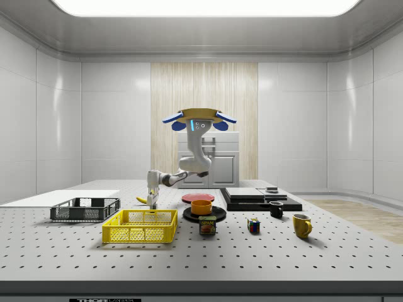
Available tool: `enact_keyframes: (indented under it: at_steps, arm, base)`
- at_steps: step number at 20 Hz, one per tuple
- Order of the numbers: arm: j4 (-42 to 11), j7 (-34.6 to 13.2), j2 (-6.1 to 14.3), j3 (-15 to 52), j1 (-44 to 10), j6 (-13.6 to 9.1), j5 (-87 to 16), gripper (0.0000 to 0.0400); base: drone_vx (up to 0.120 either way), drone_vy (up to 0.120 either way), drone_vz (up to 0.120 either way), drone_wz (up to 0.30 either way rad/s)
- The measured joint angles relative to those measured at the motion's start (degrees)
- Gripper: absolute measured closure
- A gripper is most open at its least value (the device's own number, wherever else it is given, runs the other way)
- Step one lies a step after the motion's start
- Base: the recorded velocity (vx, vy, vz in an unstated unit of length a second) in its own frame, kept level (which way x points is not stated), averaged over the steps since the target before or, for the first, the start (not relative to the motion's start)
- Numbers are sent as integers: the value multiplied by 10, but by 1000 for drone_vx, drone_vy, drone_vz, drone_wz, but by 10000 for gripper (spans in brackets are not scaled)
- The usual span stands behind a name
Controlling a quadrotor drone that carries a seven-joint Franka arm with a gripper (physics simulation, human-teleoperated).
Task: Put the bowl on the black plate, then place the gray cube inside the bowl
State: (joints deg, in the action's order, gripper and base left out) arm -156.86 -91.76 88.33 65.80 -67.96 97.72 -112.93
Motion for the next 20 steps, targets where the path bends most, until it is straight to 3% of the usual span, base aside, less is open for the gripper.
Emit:
enact_keyframes:
  at_steps: [13,20]
  arm:
    - [-7,2,-4,14,6,-11,11,148]
    - [-21,3,-2,53,15,-28,47,150]
  base:
    - [0,0,0,0]
    - [0,6,114,0]
